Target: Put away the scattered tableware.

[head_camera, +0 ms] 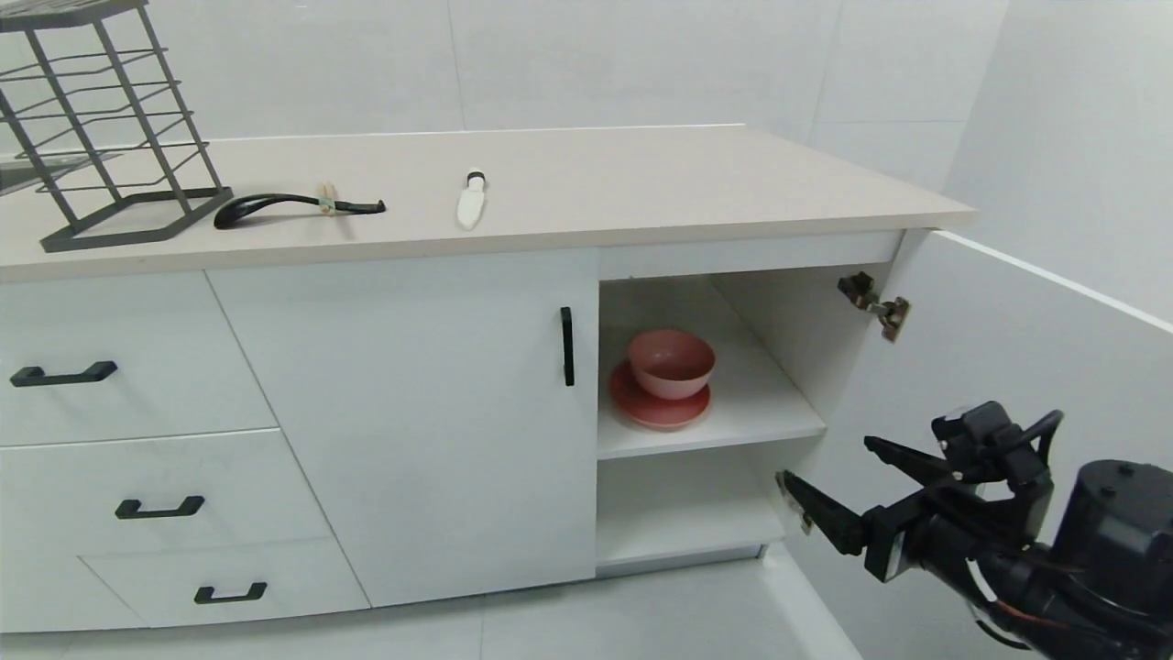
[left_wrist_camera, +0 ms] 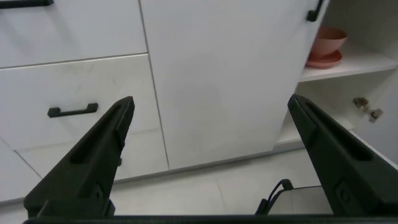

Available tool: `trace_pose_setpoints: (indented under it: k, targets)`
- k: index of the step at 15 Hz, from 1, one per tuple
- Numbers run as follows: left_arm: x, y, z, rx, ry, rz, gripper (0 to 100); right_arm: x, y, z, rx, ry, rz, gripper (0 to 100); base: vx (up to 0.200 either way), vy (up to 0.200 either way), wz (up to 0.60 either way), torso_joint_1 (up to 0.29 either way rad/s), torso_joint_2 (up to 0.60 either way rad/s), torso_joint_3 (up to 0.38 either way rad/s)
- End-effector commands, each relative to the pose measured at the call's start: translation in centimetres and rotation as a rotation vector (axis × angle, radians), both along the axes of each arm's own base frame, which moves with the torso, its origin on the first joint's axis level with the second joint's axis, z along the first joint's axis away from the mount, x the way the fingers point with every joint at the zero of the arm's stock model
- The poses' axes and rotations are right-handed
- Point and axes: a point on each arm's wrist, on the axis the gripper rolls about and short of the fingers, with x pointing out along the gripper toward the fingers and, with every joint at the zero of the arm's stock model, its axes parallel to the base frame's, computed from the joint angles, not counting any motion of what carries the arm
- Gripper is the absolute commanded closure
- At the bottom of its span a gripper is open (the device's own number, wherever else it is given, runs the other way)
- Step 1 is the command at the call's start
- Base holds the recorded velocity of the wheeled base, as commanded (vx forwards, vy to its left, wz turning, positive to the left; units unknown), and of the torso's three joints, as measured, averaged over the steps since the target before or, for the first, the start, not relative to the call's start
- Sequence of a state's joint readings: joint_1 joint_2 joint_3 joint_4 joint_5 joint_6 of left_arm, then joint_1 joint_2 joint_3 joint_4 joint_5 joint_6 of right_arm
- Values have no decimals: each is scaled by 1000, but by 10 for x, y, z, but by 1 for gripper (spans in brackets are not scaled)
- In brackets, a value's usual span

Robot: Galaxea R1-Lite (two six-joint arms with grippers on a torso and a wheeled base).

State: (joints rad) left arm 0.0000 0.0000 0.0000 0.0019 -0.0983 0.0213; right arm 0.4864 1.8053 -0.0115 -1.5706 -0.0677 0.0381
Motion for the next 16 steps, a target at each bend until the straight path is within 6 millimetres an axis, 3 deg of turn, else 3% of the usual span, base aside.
trace_pose_setpoints:
  k: [1,4,16]
  targets:
    - [0,0,0,-1,1,0,0,-9,-8,18,41,-80,-15,0,0,-200,0,2,-2,7]
    - [0,0,0,0,1,0,0,-14,-11,29,64,-130,-40,0,0,-200,0,4,2,4]
    - [0,0,0,-1,3,0,0,-23,-11,42,97,-191,-35,0,-200,0,0,2,2,-1]
